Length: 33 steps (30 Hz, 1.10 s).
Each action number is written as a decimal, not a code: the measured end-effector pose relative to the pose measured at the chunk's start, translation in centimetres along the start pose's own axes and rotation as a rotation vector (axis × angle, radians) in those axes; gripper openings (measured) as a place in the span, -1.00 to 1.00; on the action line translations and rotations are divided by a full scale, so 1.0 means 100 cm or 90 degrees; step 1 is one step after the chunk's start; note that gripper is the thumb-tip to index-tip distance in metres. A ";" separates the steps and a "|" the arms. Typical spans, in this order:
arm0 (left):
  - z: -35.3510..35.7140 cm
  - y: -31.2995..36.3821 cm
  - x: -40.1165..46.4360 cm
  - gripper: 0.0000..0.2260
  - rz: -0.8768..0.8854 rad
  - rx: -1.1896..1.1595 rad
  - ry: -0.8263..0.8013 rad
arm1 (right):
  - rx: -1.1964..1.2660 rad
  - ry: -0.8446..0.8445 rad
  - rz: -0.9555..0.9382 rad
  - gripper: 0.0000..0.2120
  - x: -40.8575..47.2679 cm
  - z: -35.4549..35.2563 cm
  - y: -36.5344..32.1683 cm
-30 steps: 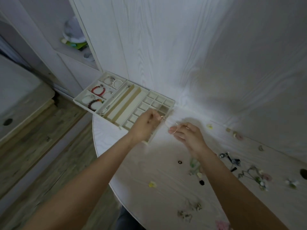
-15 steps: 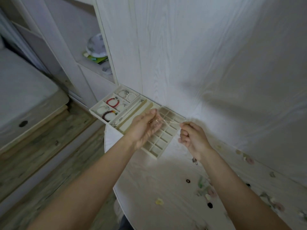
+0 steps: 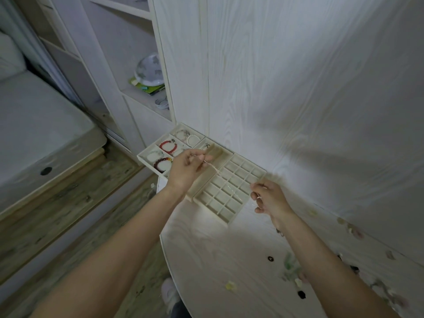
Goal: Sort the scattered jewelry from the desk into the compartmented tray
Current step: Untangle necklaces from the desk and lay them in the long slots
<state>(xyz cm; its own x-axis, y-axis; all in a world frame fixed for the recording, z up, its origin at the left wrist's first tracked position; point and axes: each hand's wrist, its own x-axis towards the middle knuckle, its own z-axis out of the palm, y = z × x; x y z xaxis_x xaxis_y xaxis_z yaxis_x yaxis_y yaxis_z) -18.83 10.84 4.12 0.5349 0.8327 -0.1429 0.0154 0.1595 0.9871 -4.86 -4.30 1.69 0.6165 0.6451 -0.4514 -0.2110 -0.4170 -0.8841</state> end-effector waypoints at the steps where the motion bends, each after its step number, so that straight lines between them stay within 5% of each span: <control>1: -0.002 0.002 0.001 -0.85 0.010 0.006 0.003 | -0.030 0.001 -0.004 -0.90 0.002 0.003 0.002; 11: -0.041 0.011 0.015 -0.80 0.006 0.032 0.047 | -0.266 -0.151 -0.069 -0.84 0.025 0.051 -0.011; 21: -0.085 0.015 0.057 -0.87 0.089 0.208 0.032 | -0.299 -0.072 -0.145 -0.87 0.074 0.121 -0.031; 33: -0.112 0.011 0.097 -0.77 0.069 0.223 -0.022 | -0.396 -0.037 -0.158 -0.85 0.105 0.170 -0.022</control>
<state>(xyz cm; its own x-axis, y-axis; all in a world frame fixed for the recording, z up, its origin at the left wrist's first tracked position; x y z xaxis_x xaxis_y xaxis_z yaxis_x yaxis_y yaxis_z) -23.11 25.04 2.96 0.5770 0.8158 -0.0401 0.2421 -0.1239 0.9623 -10.80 14.30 -3.21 0.5454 0.7953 -0.2648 0.4189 -0.5322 -0.7357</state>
